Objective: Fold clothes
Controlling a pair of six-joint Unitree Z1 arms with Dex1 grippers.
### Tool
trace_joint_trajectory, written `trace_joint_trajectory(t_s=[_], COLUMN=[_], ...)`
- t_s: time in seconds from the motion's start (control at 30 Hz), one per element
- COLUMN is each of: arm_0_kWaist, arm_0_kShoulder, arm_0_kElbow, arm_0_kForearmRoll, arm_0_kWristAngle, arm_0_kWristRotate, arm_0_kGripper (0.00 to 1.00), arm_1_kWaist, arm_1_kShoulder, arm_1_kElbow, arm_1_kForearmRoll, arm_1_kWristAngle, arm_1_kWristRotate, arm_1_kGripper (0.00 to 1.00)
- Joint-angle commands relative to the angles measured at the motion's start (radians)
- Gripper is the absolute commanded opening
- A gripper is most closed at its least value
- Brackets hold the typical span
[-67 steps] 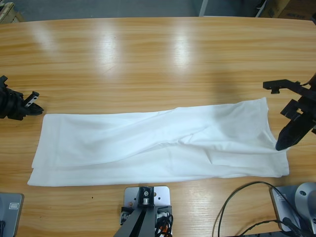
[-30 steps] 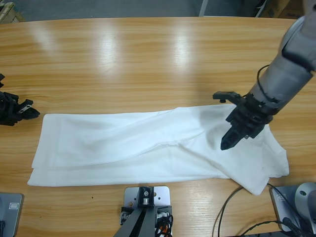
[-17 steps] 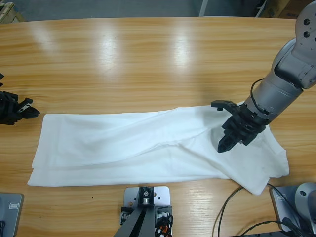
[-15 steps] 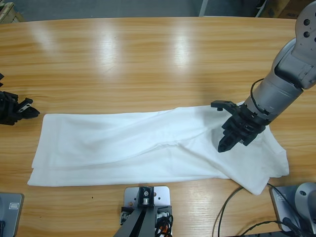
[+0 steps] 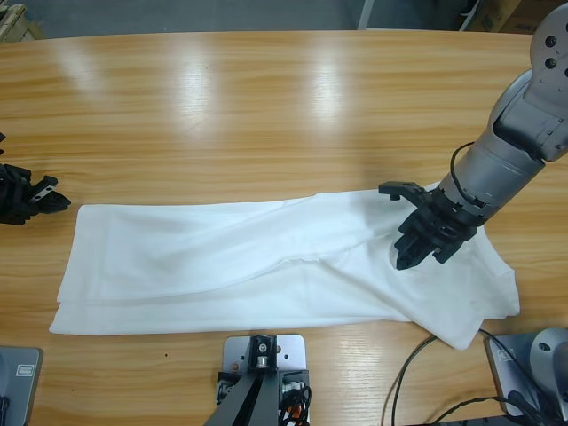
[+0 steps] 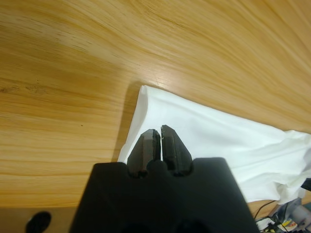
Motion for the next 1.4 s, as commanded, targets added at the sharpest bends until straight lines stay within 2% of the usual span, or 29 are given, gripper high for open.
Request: trace_joint_trajectory(t_s=[0.03,0.17,0.57,0.87,1.13,1.23,1.3,1.33,1.4], arm_0_kWaist=[-0.008,-0.008,-0.008,-0.008,-0.008,-0.008,-0.008,-0.008,-0.008], arm_0_kShoulder=[-0.016,-0.009,-0.009,0.002,0.006,0.0,-0.004,-0.003,0.004], arm_0_kElbow=[0.019,0.017,0.029,0.035,0.041,0.041,0.037,0.036,0.038], arm_0_kForearmRoll=[0.013,0.01,0.01,0.01,0.01,0.01,0.01,0.01,0.01], arm_0_kWristAngle=[-0.008,-0.008,-0.008,-0.008,-0.011,-0.011,-0.01,-0.01,-0.011], arm_0_kWristRotate=[-0.014,-0.014,-0.015,-0.014,-0.024,-0.024,-0.026,-0.026,-0.028], arm_0_kGripper=[0.0,0.0,0.0,0.0,0.0,0.0,0.0,0.0,0.0], arm_1_kWaist=[0.019,0.019,0.164,0.228,0.229,0.229,0.229,0.228,0.228], arm_1_kShoulder=[-0.035,-0.017,0.156,0.245,0.247,0.245,0.203,0.175,0.115], arm_1_kElbow=[-0.243,-0.366,-0.571,-0.605,-0.643,-0.656,-0.64,-0.629,-0.599], arm_1_kForearmRoll=[0.306,0.421,0.487,0.505,0.488,0.494,0.494,0.493,0.483], arm_1_kWristAngle=[-0.142,-0.167,-0.209,-0.227,-0.391,-0.385,-0.316,-0.263,-0.15], arm_1_kWristRotate=[-0.21,-0.288,-0.51,-0.559,-0.558,-0.511,-0.408,-0.386,-0.368], arm_1_kGripper=[0.0,0.0,0.0,0.0,0.0,0.022,0.905,0.997,1.0])
